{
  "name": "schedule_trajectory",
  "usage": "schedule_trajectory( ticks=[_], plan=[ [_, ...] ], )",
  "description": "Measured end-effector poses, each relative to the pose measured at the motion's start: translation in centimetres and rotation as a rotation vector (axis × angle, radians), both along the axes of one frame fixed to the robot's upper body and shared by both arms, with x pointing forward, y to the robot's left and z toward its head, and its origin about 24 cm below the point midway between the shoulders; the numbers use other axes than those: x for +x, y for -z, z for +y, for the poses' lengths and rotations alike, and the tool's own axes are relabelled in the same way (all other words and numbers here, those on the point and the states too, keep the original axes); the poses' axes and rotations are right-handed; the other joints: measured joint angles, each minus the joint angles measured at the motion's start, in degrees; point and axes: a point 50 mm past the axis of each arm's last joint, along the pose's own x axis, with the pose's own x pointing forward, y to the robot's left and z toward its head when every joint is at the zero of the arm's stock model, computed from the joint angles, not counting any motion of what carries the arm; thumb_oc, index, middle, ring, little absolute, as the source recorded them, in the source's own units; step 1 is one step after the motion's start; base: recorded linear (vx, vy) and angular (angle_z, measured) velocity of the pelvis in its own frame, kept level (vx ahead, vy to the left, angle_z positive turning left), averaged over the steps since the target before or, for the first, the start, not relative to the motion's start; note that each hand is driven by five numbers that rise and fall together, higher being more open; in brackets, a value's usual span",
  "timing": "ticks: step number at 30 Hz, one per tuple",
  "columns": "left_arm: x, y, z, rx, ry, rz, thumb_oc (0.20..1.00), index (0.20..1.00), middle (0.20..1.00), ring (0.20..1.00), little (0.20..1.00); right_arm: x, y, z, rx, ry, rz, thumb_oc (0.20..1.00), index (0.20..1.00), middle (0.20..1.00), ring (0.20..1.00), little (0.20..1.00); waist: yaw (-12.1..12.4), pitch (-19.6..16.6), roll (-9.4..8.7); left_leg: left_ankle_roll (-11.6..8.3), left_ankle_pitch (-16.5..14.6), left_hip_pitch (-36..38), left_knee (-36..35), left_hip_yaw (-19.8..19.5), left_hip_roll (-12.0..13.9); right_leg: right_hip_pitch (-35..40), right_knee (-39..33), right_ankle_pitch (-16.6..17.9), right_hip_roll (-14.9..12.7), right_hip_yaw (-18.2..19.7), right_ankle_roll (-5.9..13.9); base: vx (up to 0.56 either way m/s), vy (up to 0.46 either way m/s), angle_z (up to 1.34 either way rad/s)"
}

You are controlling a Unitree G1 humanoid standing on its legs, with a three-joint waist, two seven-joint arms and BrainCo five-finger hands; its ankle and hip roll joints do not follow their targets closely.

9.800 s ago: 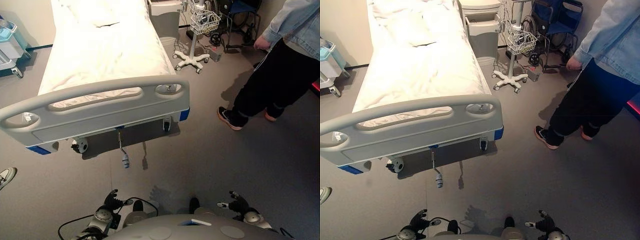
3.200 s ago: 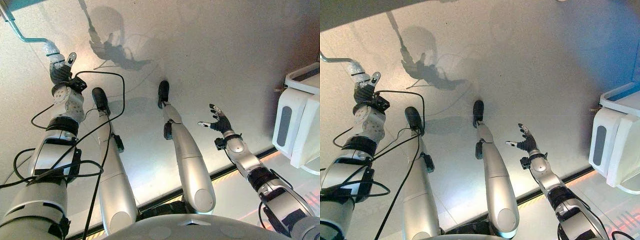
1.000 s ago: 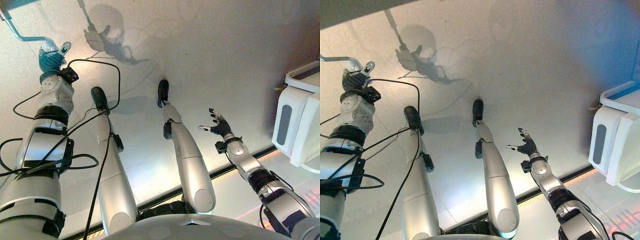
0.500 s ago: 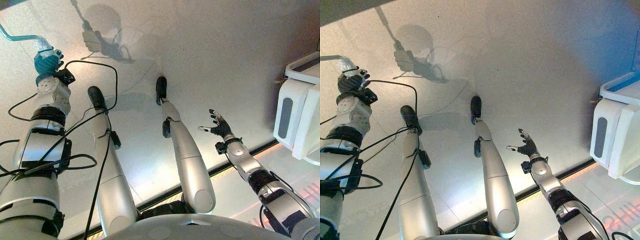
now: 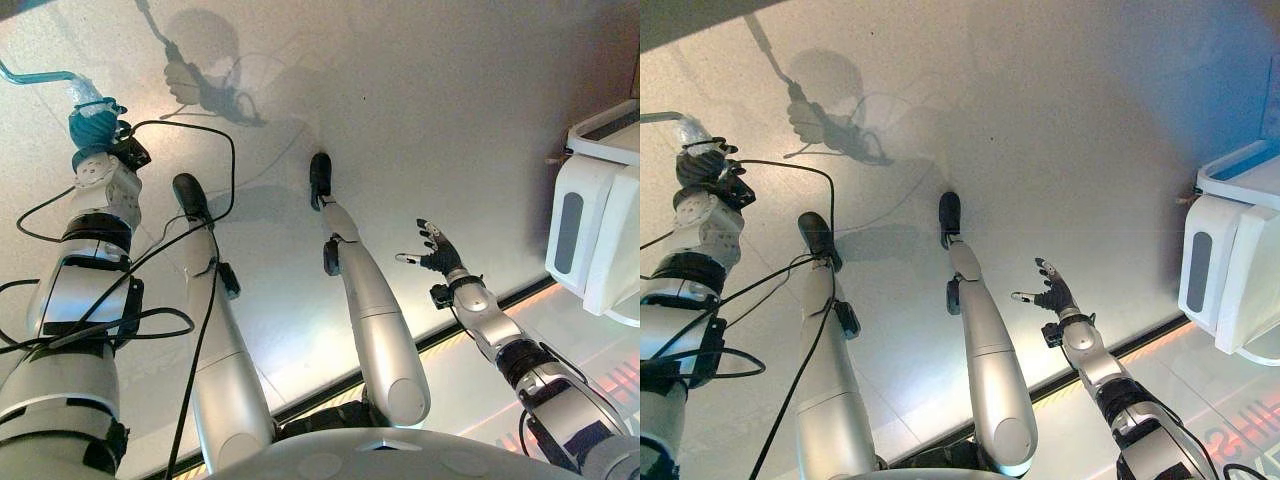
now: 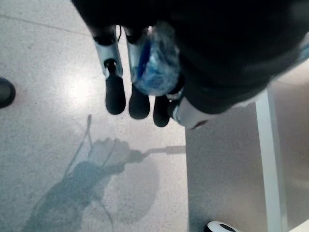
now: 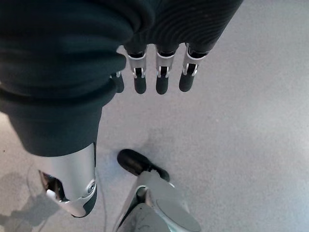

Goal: Raise the hospital bed

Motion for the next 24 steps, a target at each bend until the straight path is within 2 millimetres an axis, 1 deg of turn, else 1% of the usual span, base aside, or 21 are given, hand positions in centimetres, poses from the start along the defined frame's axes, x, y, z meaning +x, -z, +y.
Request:
schedule_trajectory(
  ticks=[5,8,12,16,23,24],
  plan=[
    [0.1,0.1,-0.2,0.015,0.008,0.011,0.200,0.200,0.200,0.200,0.200,-0.1,0.3,-0.2,-0.004,0.007,0.013,1.000,1.000,1.000,1.000,1.000,0.1,0.0,0.00,0.07,-0.3,-0.1,0.9,0.0,0.0,0.3,0.1,0.1,0.0,0.1,0.10,0.00,0.048,0.00],
    [0.1,0.2,-0.3,0.022,0.012,0.016,0.200,0.200,0.200,0.200,0.200,-0.4,0.8,-0.5,-0.011,0.017,0.036,1.000,1.000,1.000,1.000,1.000,0.2,0.0,-0.01,0.11,-0.4,-0.2,1.2,0.0,-0.1,0.3,0.1,0.2,-0.1,0.3,0.26,0.00,0.000,0.00],
    [0.2,0.1,-0.4,0.058,0.019,0.031,0.200,0.200,0.200,0.200,0.200,-0.8,1.5,-0.4,-0.007,0.018,0.066,1.000,1.000,1.000,1.000,1.000,0.7,0.0,-0.01,0.12,-0.4,-0.2,1.5,0.0,-0.2,0.4,0.2,0.4,-0.1,0.4,0.17,0.00,0.010,0.00],
    [0.2,0.2,-0.5,0.063,0.026,0.037,0.200,0.200,0.200,0.200,0.200,-0.9,1.6,-0.2,0.002,0.010,0.071,1.000,1.000,1.000,1.000,1.000,1.3,0.0,-0.01,0.15,-0.4,-0.2,1.7,0.0,-0.2,0.4,0.2,0.5,-0.1,0.5,0.21,0.00,0.000,0.00],
    [0.3,0.4,-0.7,0.062,0.032,0.045,0.200,0.200,0.200,0.200,0.200,-0.9,1.6,-0.1,0.005,0.010,0.072,1.000,1.000,1.000,1.000,1.000,1.5,0.0,-0.01,0.25,-0.3,0.0,2.5,-0.1,-0.2,0.9,0.6,0.8,-0.1,0.5,0.23,-0.01,0.043,0.00],
    [0.3,0.7,-0.9,0.065,0.043,0.051,0.200,0.200,0.200,0.200,0.200,-0.9,1.7,-0.2,0.003,0.015,0.074,1.000,1.000,1.000,1.000,1.000,1.7,0.0,0.00,0.50,-1.1,-0.1,3.9,-0.2,-0.2,1.2,1.1,0.7,-0.3,0.5,0.33,-0.02,0.145,-0.02]
  ],
)
